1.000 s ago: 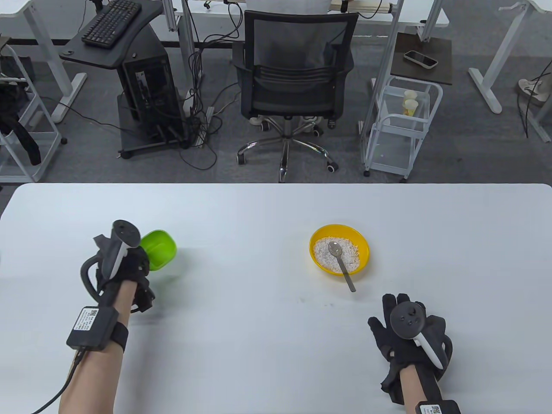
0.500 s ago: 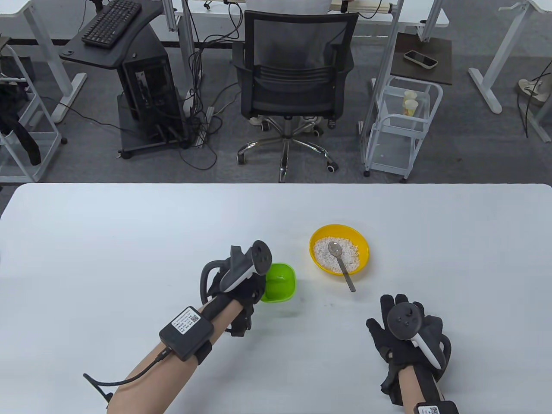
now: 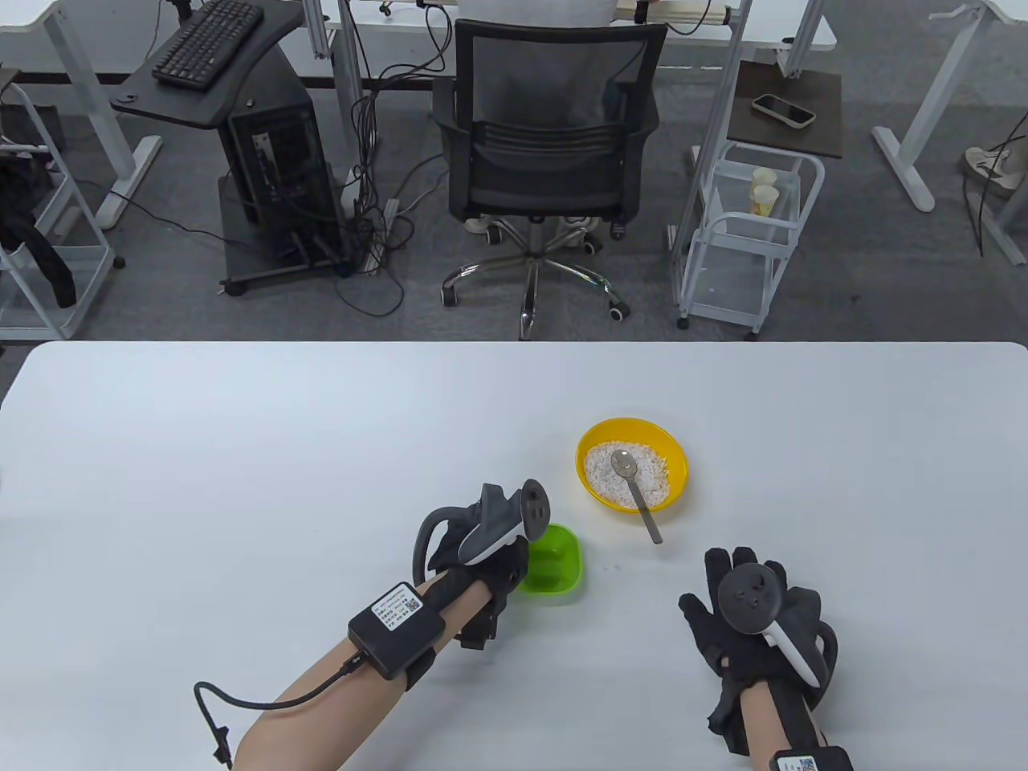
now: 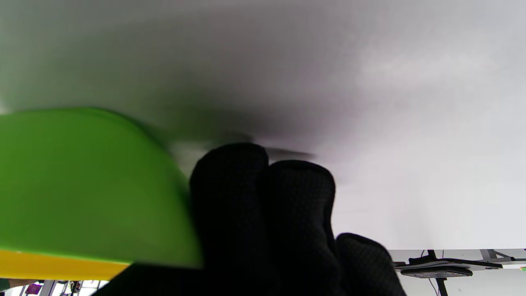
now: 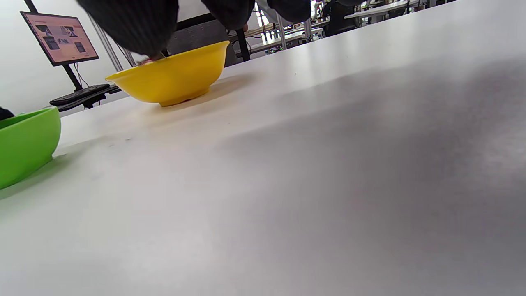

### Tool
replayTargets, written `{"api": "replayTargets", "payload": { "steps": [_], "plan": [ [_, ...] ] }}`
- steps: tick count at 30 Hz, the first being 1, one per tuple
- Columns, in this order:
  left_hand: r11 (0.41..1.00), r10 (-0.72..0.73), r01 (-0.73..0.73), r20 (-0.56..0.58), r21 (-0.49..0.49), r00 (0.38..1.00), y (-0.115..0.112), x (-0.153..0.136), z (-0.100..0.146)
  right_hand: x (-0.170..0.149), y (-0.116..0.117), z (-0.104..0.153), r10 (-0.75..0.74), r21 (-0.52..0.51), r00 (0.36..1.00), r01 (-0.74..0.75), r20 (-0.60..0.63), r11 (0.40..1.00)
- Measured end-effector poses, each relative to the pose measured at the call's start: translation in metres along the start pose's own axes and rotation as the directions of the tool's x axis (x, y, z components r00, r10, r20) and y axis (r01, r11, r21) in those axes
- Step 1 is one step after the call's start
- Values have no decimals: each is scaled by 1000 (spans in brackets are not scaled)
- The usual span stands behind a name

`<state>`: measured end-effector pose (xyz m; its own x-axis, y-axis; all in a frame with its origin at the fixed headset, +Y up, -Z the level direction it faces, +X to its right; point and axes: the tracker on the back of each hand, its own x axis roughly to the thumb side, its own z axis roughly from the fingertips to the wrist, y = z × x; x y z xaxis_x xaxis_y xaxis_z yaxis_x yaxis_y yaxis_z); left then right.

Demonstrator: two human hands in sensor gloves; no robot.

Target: Scoop rice into small dish

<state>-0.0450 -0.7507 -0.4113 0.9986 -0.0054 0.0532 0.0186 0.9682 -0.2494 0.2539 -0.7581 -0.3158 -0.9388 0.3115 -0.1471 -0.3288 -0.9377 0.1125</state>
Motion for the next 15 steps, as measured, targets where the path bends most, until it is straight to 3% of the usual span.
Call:
{"api": "replayTargets", "payload": {
  "steps": [5, 10, 15],
  "plan": [
    [1000, 1, 0, -41, 11, 999, 4, -6, 5, 2, 2, 0, 8, 12, 1000, -8, 14, 1000],
    [989, 17, -11, -43, 147, 999, 36, -27, 28, 5, -1, 1, -2, 6, 999, 1, 34, 1000],
    [958, 82, -35, -154, 285, 985, 57, -73, 62, 9, -1, 2, -28, 12, 998, 27, 58, 1000]
  ]
}}
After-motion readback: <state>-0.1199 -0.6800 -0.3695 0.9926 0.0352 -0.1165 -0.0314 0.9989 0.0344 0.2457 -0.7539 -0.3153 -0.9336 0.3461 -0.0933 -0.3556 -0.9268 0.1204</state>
